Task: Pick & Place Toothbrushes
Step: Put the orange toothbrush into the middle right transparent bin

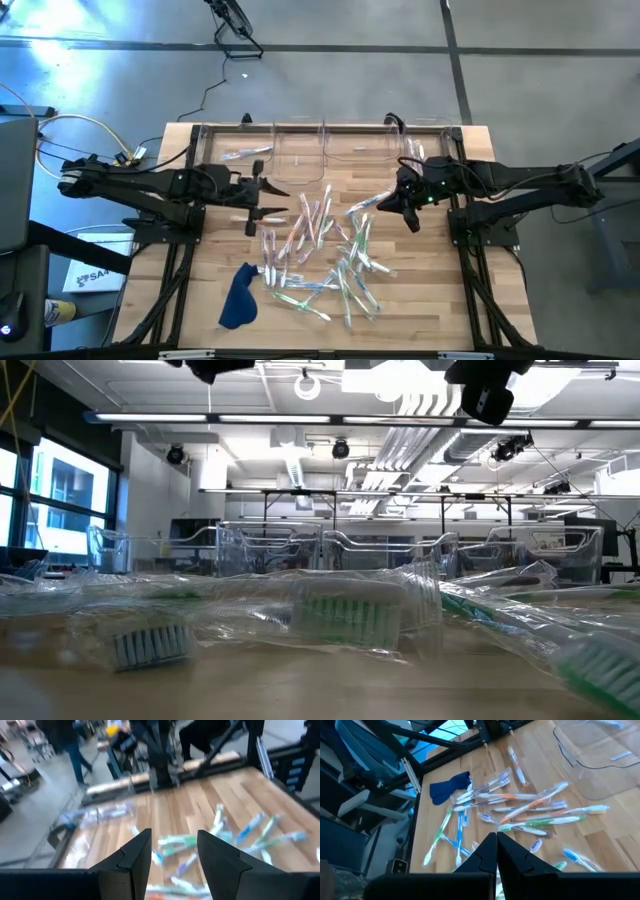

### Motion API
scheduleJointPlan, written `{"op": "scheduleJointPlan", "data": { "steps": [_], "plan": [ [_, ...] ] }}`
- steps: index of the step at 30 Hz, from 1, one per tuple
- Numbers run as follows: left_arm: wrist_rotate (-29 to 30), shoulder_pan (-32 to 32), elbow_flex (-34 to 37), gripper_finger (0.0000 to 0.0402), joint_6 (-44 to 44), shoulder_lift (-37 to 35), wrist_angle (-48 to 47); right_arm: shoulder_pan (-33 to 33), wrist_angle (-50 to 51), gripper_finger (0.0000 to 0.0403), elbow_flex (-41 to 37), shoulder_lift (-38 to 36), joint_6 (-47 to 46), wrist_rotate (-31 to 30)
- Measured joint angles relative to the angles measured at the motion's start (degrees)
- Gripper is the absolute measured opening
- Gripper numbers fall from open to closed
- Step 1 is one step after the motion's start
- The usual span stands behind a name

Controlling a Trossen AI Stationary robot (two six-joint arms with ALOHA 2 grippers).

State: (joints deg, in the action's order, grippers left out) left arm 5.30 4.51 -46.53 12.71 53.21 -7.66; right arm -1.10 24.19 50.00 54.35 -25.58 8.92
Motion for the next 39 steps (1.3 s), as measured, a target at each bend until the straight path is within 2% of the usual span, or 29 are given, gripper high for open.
{"op": "scheduleJointPlan", "data": {
  "steps": [7,10,23,32,39],
  "plan": [
    [0.3,0.0,-2.9,0.0154,-3.6,-0.2,-20.4,0.0,0.3,0.0002,0.0,0.0,0.3,-1.2],
    [1.3,0.0,-2.9,0.0154,-4.5,-0.1,-24.6,0.0,0.5,0.0002,0.0,0.0,0.3,-4.0],
    [3.4,0.0,-3.1,0.0154,-4.6,2.6,-33.4,0.0,0.5,0.0002,0.0,0.0,0.3,-6.0],
    [4.5,0.0,-3.0,0.0154,-6.3,12.8,-39.1,0.0,0.4,0.0002,0.0,1.1,0.4,-6.0],
    [3.6,0.0,-3.0,0.0154,-1.8,19.7,-39.1,0.0,0.7,0.0002,0.0,3.2,0.1,-5.9]
  ]
}}
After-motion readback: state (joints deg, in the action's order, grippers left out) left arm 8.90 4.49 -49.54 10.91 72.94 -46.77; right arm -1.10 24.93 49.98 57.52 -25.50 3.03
